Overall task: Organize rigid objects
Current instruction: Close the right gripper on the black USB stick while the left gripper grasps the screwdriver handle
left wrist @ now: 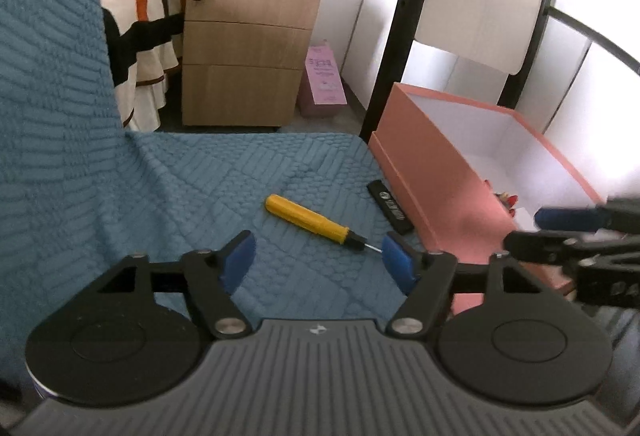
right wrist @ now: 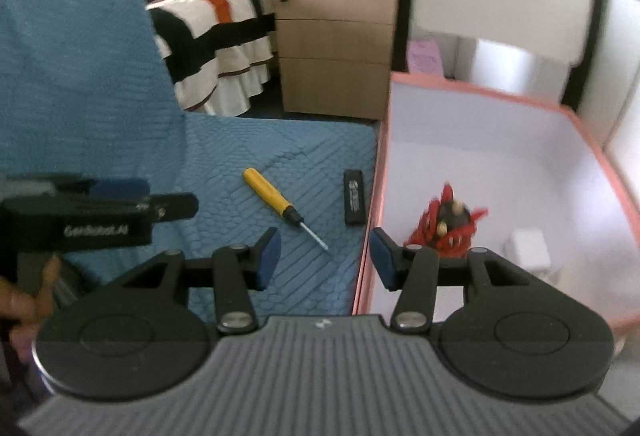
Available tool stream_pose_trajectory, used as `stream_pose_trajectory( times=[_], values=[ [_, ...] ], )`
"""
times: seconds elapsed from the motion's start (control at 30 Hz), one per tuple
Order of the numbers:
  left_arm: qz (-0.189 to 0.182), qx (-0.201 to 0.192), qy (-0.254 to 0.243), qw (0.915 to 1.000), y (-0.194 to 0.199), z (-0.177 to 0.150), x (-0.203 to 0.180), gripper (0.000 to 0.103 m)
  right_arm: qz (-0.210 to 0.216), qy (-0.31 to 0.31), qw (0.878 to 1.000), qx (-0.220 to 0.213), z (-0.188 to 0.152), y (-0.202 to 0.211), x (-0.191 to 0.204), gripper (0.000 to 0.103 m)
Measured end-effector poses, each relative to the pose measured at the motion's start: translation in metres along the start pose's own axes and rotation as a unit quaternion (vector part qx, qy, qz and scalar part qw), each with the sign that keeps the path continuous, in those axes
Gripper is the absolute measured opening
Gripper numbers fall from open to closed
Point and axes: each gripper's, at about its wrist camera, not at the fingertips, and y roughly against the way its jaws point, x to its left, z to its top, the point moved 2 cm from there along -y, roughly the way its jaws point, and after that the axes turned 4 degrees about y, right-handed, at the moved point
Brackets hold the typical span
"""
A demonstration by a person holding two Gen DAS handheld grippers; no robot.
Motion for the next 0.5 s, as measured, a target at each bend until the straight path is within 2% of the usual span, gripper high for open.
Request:
stream_pose_trajectory(
  times=[0.1,0.23,0.4,0.5],
  values=[
    [-0.004,0.014,-0.009,0.9998,-0.016,0.008,0.015,0.079,0.015,0.064,0.998,0.018,0.013,-0.013,-0.001,0.052],
    [-0.026,0.035,-0.003,0.9991,-0.037,0.018,0.033,0.079,0.026,0.172,0.984,0.043,0.031,-0.034,0.0,0.052],
    [-0.039,0.053,0.0,0.9978,-0.062,0.022,0.04,0.084,0.058,0.284,0.953,0.084,0.049,-0.063,0.007,0.052],
    [-0.064,0.076,0.041,0.9942,-0.077,0.023,0.045,0.084,0.074,0.35,0.929,0.097,0.058,-0.079,0.017,0.052]
  ],
)
